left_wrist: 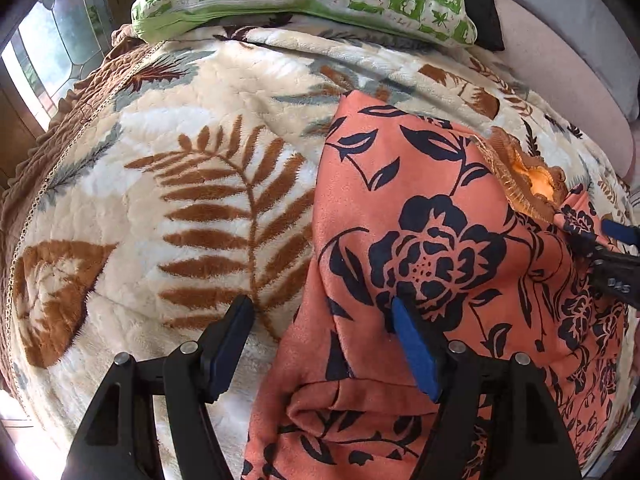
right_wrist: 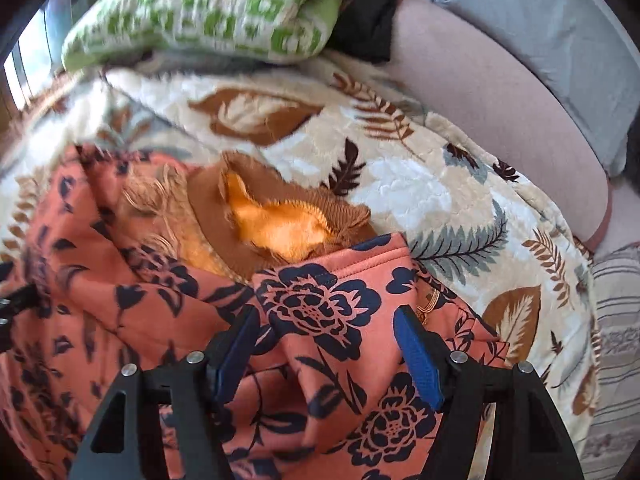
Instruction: Fold small clothes
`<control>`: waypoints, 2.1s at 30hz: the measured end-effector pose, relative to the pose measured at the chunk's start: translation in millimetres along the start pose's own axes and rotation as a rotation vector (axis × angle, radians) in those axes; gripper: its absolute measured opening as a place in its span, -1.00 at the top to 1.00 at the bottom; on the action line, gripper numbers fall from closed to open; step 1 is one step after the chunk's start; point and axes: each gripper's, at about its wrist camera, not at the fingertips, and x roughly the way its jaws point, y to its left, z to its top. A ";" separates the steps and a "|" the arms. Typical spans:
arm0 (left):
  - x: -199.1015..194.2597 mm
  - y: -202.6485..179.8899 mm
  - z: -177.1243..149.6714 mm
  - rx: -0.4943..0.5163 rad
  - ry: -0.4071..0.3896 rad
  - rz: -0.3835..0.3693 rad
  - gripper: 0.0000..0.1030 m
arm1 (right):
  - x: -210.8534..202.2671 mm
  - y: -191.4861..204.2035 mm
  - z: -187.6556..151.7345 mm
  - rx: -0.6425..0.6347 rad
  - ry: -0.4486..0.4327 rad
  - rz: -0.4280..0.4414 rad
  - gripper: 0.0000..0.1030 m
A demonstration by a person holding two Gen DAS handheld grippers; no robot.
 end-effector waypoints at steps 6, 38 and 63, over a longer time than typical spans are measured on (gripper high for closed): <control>-2.1 4.6 -5.9 0.032 -0.032 -0.008 -0.43 | 10.9 -56.9 -28.2 0.230 -0.022 0.045 0.90; -59.2 31.1 -76.6 0.050 -0.031 0.080 -0.41 | -14.5 -162.2 -224.5 0.823 -0.084 0.545 0.71; -122.7 76.7 -258.9 0.033 0.037 -0.067 -0.62 | -107.7 -150.7 -394.6 0.801 -0.100 0.630 -0.60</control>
